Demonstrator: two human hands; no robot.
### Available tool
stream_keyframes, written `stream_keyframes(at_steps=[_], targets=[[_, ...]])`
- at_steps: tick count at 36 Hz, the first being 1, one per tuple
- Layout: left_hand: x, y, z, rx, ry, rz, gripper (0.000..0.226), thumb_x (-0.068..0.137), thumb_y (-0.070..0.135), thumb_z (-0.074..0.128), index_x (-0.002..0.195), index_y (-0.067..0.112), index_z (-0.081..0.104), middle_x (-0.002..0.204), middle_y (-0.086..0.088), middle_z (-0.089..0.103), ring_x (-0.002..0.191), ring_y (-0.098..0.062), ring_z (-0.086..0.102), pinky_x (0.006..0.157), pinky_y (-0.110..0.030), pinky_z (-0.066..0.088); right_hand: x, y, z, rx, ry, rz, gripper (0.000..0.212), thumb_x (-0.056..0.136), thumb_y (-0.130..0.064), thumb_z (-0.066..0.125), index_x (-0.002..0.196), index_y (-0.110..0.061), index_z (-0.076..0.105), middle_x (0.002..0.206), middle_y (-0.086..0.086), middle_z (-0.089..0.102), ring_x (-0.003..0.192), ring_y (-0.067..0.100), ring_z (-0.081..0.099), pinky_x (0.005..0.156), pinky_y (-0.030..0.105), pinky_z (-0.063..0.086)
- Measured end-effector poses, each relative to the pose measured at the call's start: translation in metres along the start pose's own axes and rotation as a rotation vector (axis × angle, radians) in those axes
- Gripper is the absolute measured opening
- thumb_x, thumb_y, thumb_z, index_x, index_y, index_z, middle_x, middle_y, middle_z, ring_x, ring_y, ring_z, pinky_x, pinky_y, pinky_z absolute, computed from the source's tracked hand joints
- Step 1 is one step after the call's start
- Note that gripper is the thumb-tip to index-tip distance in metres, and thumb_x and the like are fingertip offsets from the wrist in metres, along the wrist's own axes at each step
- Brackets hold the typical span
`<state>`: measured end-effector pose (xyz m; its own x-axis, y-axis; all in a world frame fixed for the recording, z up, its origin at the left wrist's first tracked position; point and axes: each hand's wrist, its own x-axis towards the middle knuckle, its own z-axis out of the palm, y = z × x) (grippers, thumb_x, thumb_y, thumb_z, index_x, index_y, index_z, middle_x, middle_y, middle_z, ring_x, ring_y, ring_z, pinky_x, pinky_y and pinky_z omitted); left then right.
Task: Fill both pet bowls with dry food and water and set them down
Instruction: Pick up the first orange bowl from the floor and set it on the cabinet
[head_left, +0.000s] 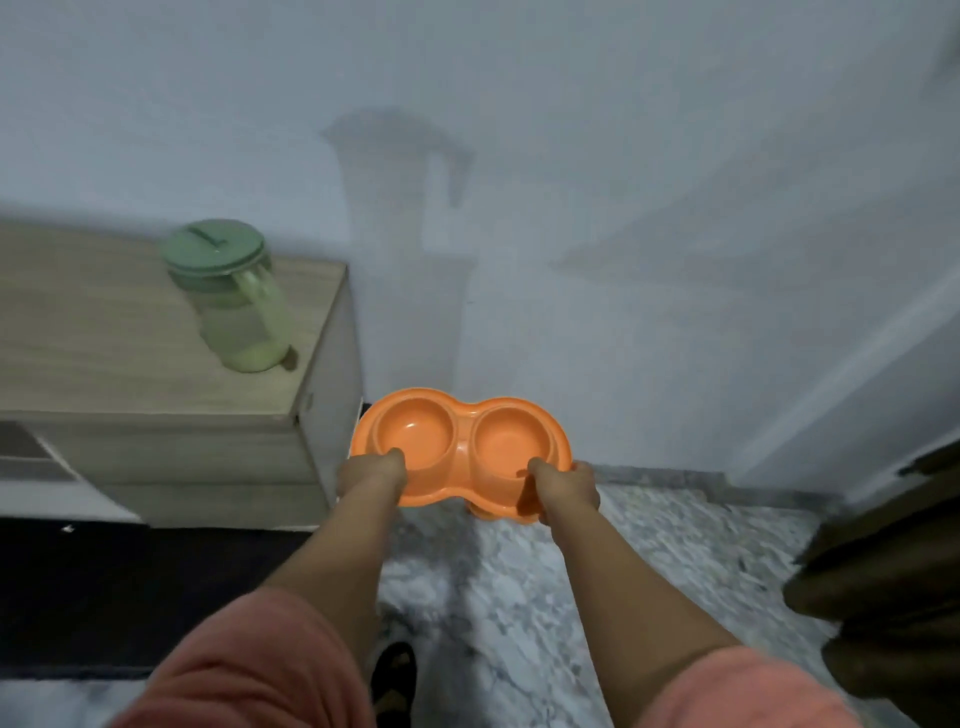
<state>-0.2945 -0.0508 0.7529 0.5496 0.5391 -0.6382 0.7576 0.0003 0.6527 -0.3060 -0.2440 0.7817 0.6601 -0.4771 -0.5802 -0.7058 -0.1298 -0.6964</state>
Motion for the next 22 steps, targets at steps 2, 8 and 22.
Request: stream_keyframes(at_steps=[2,8,22], targets=[[-0.013,-0.012,-0.020,0.017,0.003,0.012,0.050,0.088,0.028,0.057,0.126,-0.004,0.056,0.127,-0.023,0.058,0.113,-0.038,0.059,0.092,-0.038,0.049,-0.018,0.007,0.001,-0.021,-0.020,-0.022,0.069,0.077,-0.032,0.065,0.138,-0.018,0.037,0.130,0.016,0.049,0.107,0.035,0.054,0.091,0.049,0.053],[-0.026,-0.039,-0.096,-0.040,0.030,0.021,0.044,0.083,0.027,0.062,0.116,-0.003,0.060,0.115,-0.022,0.064,0.099,-0.039,0.066,0.085,-0.044,0.057,-0.074,0.020,0.028,-0.062,-0.095,-0.098,0.067,0.076,-0.033,0.066,0.135,-0.011,0.042,0.127,0.018,0.054,0.107,0.036,0.057,0.083,0.044,0.056],[0.031,-0.039,-0.295,-0.096,0.161,0.124,0.052,0.083,0.029,0.064,0.121,-0.006,0.058,0.119,-0.024,0.063,0.104,-0.037,0.065,0.088,-0.041,0.056,-0.196,-0.018,0.179,-0.075,-0.224,-0.222,0.055,0.073,-0.034,0.064,0.120,-0.011,0.049,0.115,0.016,0.058,0.097,0.035,0.060,0.084,0.045,0.056]])
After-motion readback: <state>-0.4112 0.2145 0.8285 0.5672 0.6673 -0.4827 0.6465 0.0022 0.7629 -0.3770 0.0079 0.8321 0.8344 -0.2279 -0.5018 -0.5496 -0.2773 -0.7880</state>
